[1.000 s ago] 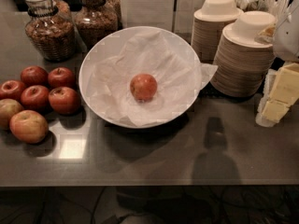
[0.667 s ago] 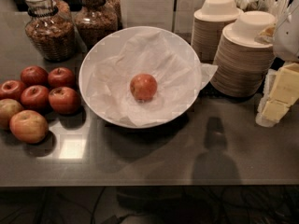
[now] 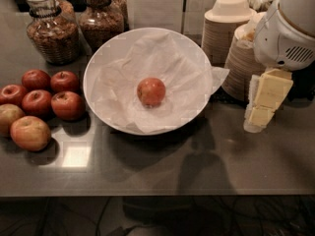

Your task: Pick apple from white bowl

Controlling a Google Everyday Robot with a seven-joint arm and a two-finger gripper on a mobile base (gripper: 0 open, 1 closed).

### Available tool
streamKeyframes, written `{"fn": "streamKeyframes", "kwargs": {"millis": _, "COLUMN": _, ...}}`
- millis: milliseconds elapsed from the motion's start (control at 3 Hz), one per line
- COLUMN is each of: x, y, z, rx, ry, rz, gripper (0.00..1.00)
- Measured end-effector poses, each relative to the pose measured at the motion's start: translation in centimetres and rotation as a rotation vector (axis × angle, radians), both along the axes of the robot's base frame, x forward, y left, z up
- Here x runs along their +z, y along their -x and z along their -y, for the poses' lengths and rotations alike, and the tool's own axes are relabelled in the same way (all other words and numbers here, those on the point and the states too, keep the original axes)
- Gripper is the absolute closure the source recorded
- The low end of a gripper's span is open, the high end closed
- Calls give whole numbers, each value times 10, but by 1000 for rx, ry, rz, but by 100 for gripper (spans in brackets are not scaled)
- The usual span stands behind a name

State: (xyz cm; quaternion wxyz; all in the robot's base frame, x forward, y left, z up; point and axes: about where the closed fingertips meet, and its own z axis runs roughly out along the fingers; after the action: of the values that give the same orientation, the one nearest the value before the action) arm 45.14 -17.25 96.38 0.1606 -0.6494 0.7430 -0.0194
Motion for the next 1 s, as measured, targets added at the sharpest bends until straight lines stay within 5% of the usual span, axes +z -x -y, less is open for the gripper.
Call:
{"fn": "streamKeyframes", "kwargs": {"millis": 667, "x": -5, "y": -5, "z": -13, "rx": 11, "ry": -18, "rz": 12, "gripper": 0}}
{"fn": "streamKeyframes", "kwargs": {"millis": 1000, "x": -22, "y": -23, "z": -53, "rx": 44, "ry": -99, "rz": -3, "gripper": 0}}
